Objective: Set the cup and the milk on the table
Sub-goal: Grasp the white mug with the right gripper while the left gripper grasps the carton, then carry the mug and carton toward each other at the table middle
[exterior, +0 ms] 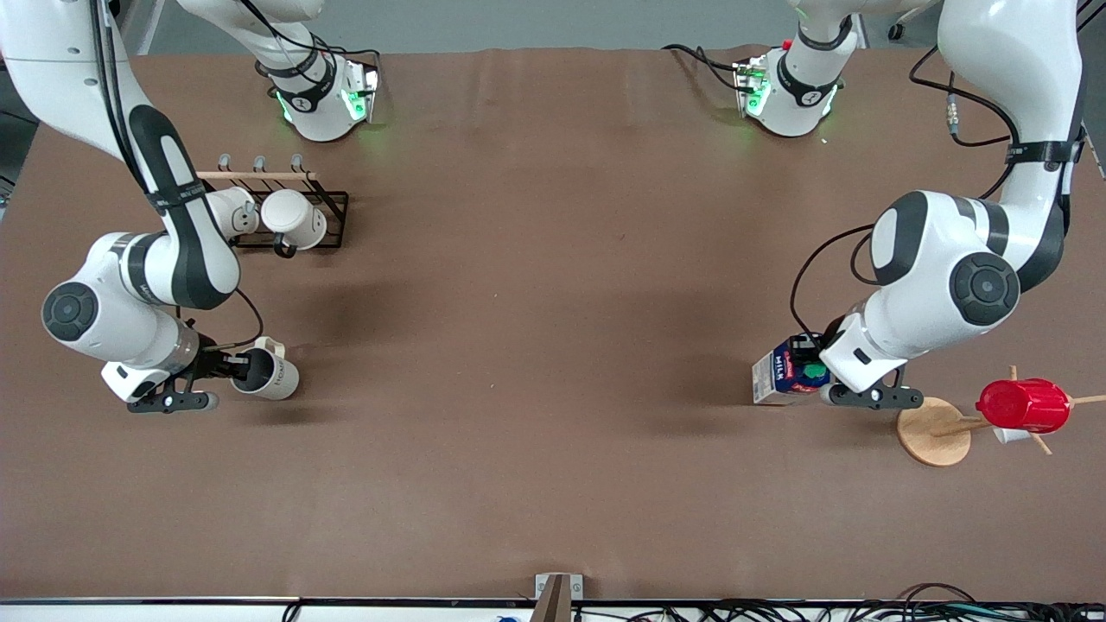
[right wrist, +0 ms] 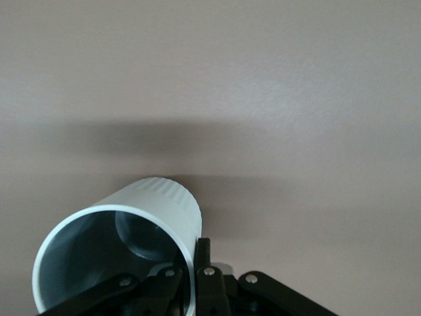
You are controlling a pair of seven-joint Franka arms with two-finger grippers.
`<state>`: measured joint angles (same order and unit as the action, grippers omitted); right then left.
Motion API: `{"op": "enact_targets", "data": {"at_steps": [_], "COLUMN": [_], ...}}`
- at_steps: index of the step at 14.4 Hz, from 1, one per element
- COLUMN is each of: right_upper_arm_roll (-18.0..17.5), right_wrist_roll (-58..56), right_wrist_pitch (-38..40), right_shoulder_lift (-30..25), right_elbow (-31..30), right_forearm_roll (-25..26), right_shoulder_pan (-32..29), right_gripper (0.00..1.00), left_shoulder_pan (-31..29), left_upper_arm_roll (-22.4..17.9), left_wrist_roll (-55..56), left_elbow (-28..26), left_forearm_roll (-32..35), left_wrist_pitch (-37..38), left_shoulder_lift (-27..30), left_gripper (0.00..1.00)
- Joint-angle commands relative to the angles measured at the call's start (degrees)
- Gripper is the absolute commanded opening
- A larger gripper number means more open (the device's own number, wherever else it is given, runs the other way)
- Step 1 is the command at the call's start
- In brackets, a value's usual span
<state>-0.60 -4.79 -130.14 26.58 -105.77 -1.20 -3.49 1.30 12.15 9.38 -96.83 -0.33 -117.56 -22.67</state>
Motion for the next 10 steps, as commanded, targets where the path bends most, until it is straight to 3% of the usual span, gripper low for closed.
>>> {"op": "enact_targets", "data": {"at_steps": [1,4,7,10], "right_upper_arm_roll": [-5.88,-12.13,-12.67,-12.67], "right_wrist_roll": [10.28,21.89,31.74,41.85], "right_wrist_pitch": [6.73,6.66,6.39,6.04], "right_shoulder_lift": [-2.06,-1.80,-1.01,1.88], "right_elbow": [4.33,6.97,9.35,11.29], "right_forearm_roll": [0.06,1.20,3.48,4.89], "right_shoulder_pan": [0.76,4.44,11.98,19.64], "right_gripper": [0.00,0.00,0.00,0.00], "left_shoulder_pan": [0.63,0.72,0.89,4.22], "left_upper_arm_roll": [1.03,3.40,6.65,7.18], "left_wrist_roll": [3.97,8.36,14.94,19.96], "left_elbow": [2.34,3.84,4.72,5.78], "left_forearm_roll": [0.68,0.07,0.33,0.50], "left_wrist_pitch": [3.20,3.65,3.65,3.65], "left_shoulder_lift": [0.70,0.61,0.35,-0.09], "left_gripper": [0.37,0.37,0.36,0.36]}}
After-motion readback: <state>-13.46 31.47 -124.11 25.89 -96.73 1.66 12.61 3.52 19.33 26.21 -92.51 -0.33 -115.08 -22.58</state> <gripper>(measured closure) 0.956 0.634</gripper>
